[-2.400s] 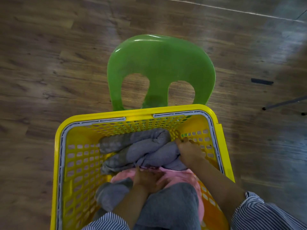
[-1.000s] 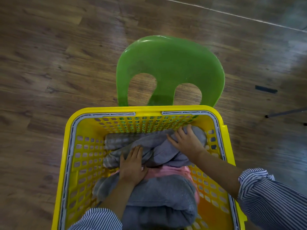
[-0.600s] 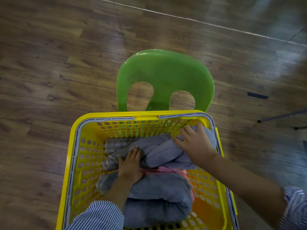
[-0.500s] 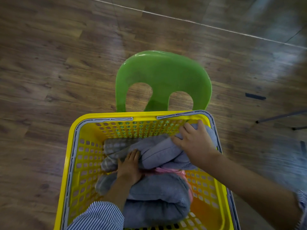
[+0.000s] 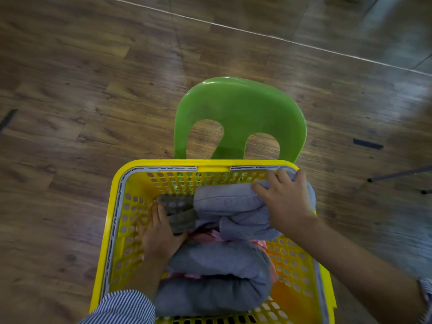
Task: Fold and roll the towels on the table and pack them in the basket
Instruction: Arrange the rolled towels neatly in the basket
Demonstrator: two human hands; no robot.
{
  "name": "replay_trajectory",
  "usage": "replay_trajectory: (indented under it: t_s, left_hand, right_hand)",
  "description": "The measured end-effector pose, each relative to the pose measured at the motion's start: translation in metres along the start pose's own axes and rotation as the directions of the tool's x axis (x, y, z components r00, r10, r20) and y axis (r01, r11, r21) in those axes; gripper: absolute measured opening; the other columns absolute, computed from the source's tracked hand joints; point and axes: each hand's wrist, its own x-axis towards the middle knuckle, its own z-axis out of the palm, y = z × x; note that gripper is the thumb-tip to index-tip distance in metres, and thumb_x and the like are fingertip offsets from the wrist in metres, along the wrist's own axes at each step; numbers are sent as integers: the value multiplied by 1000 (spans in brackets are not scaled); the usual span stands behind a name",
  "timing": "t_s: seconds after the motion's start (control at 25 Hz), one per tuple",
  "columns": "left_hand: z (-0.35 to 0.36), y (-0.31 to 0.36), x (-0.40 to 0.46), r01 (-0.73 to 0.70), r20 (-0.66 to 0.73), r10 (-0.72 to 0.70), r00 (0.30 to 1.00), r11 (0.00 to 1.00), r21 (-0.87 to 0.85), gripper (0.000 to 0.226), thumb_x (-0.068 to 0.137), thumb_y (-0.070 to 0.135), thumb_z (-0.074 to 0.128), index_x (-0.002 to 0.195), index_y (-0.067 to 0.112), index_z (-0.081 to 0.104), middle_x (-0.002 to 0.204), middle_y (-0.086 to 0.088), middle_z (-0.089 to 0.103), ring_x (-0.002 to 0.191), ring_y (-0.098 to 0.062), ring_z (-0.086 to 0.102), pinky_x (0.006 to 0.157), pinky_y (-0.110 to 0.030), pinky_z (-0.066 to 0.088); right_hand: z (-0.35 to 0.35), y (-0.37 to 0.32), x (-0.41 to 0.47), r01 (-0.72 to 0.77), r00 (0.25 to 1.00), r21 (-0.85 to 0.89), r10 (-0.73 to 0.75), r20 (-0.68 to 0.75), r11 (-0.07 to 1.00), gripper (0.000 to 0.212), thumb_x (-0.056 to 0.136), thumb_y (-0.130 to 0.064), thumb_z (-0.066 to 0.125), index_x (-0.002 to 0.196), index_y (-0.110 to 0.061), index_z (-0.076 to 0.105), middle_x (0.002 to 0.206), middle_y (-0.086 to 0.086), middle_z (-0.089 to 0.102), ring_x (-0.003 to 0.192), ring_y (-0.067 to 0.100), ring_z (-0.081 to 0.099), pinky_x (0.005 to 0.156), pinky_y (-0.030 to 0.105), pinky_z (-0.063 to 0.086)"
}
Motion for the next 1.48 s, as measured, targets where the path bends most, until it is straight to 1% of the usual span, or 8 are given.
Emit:
replay_trajectory:
  t_s: [0.2,0.36,0.76,0.88,1.04,1.24,1.4,1.48]
  left_hand:
    - [-4,-15,-1,-143,67,139,988,988,52,111,49,67,57,137,2,42,140,-17,48,117,-38,56,97,-60,33]
    - [7,-21,-16,-14,114,22,993,997,-75,121,51,69,68,146,7,26,145,-15,39,129,-40,41,107,-54,21]
    - [21,-19,-48,208,41,-204,978,956,-209,100,35,78,61,101,5,46,94,-18,48,80,-39,56,67,-46,46]
    - [25,-13,-36,-67,-104,63,993,997,-34,87,51,60,66,119,8,51,114,-15,50,94,-37,57,75,-46,46]
    - [29,1,0,-661,-72,661,747,750,27,70,63,37,55,130,16,51,136,-1,51,123,-22,51,103,-47,30]
    - [38,29,20,-709,118,701,703,705,33,72,64,43,60,133,25,52,134,9,56,126,-10,46,109,-51,24]
    - [31,22,7,-806,-3,809,588,586,86,15,70,34,53,77,24,63,75,8,61,79,-14,60,99,-46,30]
    - [30,9,-6,-807,0,807,590,590,14,13,72,36,55,66,25,58,65,8,58,66,-14,56,87,-36,35]
  right_hand:
    - [-4,-6,-2,-24,999,74,25,-20,997,75,23,-29,81,97,-28,65,83,11,54,81,30,51,70,50,36]
    - [-17,-10,10,-75,995,176,87,-57,981,78,25,-37,75,103,-35,62,84,6,52,80,28,51,67,45,36]
    - [106,-46,5,-264,837,439,-23,547,859,84,68,-45,59,142,-42,19,140,3,28,128,29,29,100,52,31]
    - [150,-53,-12,-332,803,512,-47,594,792,84,82,-33,57,148,-30,5,154,5,11,139,30,18,110,48,24]
    - [168,-51,-17,-396,862,627,35,506,670,83,82,-21,60,149,-18,10,150,13,23,133,34,31,104,39,34]
    - [177,-47,-12,-396,854,588,48,517,705,71,85,-17,55,148,-19,21,133,14,43,113,35,47,92,40,41]
    - [169,-46,3,-364,879,601,49,474,711,60,85,-5,50,142,-20,35,130,13,40,102,38,53,79,40,46]
    - [166,-46,6,-385,891,616,102,443,687,53,86,-6,52,136,-20,43,125,13,42,99,38,54,75,40,47]
